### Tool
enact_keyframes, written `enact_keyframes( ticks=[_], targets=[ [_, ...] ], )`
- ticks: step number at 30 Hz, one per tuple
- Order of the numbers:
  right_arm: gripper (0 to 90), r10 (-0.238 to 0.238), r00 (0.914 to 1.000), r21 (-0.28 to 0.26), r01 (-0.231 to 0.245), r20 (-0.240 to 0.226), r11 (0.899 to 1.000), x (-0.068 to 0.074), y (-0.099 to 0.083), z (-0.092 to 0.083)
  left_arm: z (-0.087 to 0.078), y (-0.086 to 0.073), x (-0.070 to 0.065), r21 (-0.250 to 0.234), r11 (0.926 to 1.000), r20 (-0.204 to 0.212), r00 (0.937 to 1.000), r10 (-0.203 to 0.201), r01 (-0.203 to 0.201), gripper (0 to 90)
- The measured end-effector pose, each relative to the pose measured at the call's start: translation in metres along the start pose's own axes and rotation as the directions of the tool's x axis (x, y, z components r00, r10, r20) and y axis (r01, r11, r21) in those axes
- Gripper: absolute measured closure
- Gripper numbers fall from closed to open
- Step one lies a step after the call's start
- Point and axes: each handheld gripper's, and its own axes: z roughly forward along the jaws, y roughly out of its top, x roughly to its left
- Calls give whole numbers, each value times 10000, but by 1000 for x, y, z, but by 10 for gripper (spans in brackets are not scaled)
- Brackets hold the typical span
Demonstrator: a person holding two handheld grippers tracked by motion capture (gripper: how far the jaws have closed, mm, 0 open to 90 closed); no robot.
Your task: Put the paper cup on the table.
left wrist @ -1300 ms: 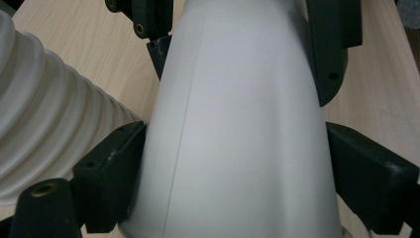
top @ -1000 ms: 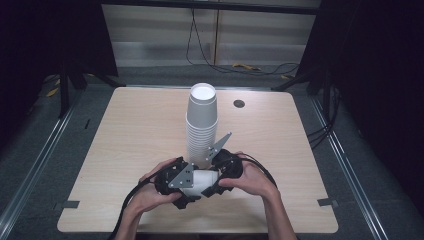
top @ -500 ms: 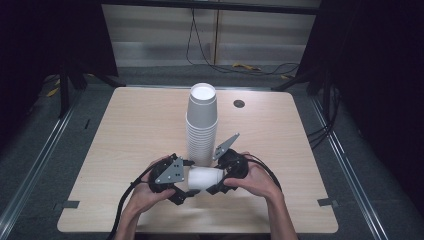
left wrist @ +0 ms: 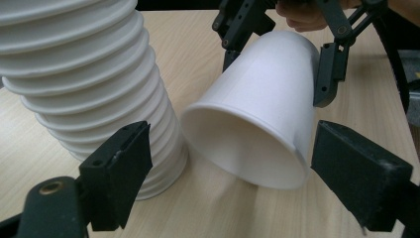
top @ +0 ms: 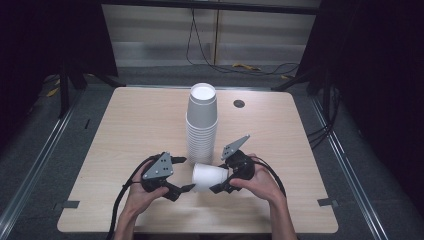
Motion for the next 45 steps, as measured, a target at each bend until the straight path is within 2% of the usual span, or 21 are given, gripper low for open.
enact_keyframes(
  ticks=[5, 6, 8, 9, 11, 14, 16, 20, 23, 24, 26, 30, 31, 33, 34, 36, 40, 41, 43, 44, 45],
  targets=[
    [221, 53, 10000, -591, -54, -31, 9982, -1, -8, -1, 1, -3, 0, -55, 9996, -69, 9996, -290, 289, 157],
    [221, 44, 10000, -684, -43, 14, 9976, -1, -9, -2, 1, -4, -1, -51, 9989, -189, 9987, -477, 476, 157],
    [221, -10, 10000, -895, 2, -87, 9960, -1, -10, -2, 2, -5, 0, -113, 9970, -215, 9968, -774, 772, 157],
    [220, 4, 10000, -912, -2, 13, 9958, 0, -11, -2, 2, -6, 0, -199, 9961, -215, 9960, -862, 858, 157],
    [220, -33, 10000, -1024, 34, 14, 9947, 0, -14, -1, 2, -6, -1, -127, 9951, -156, 9950, -985, 983, 156],
    [219, -157, 9995, -1319, 194, 291, 9911, 1, -16, -1, 2, -7, -3, -266, 9949, -212, 9950, -976, 970, 156],
    [219, -205, 9996, -1674, 238, 213, 9856, 2, -18, -1, 1, -9, -4, -481, 9922, -193, 9930, -1161, 1151, 157],
    [219, -213, 9997, -2023, 238, 148, 9790, 2, -22, 0, -1, -10, -4, -743, 9878, -38, 9905, -1376, 1370, 155],
    [219, -266, 9995, -2275, 293, 150, 9733, 3, -23, 0, -1, -12, -5, -1102, 9797, 108, 9858, -1675, 1677, 155],
    [219, -295, 9995, -2362, 320, 141, 9712, 3, -23, 0, -1, -12, -5, -1075, 9795, 171, 9853, -1697, 1706, 155],
    [219, -329, 9994, -2479, 335, 65, 9682, 3, -24, 2, 1, -12, -8, -1028, 9819, 27, 9872, -1597, 1592, 158],
    [219, -308, 9995, -2795, 292, -16, 9597, 3, -28, 4, 2, -13, -10, -1131, 9806, -49, 9868, -1616, 1600, 156],
    [219, -311, 9995, -2827, 284, -50, 9588, 3, -29, 5, 2, -13, -10, -1274, 9781, -64, 9860, -1666, 1644, 156],
    [219, -336, 9994, -2967, 293, -96, 9545, 3, -30, 5, 1, -14, -9, -1243, 9775, 27, 9852, -1712, 1702, 155],
    [219, -346, 9990, -2960, 250, -271, 9549, 3, -31, 6, 1, -15, -9, -1287, 9774, 123, 9858, -1678, 1679, 164],
    [219, -386, 9991, -2916, 311, -198, 9560, 4, -31, 8, 1, -16, -10, -1262, 9779, 98, 9860, -1667, 1666, 179],
    [220, -449, 9986, -3258, 337, -269, 9448, 4, -33, 8, -3, -17, -9, -1524, 9710, -38, 9823, -1871, 1843, 158],
    [220, -449, 9986, -3258, 337, -269, 9448, 4, -33, 8, -3, -17, -9, -1524, 9710, -38, 9823, -1871, 1843, 157],
    [219, -452, 9983, -3601, 287, -377, 9325, 4, -37, 8, -5, -18, -8, -1840, 9636, 95, 9806, -1958, 1941, 155],
    [219, -476, 9980, -3669, 291, -413, 9298, 4, -38, 8, -5, -17, -9, -1803, 9643, -73, 9800, -1987, 1942, 154],
    [219, -473, 9979, -3693, 276, -442, 9289, 3, -38, 8, -5, -17, -9, -1903, 9618, 146, 9802, -1977, 1968, 153]
  ],
)
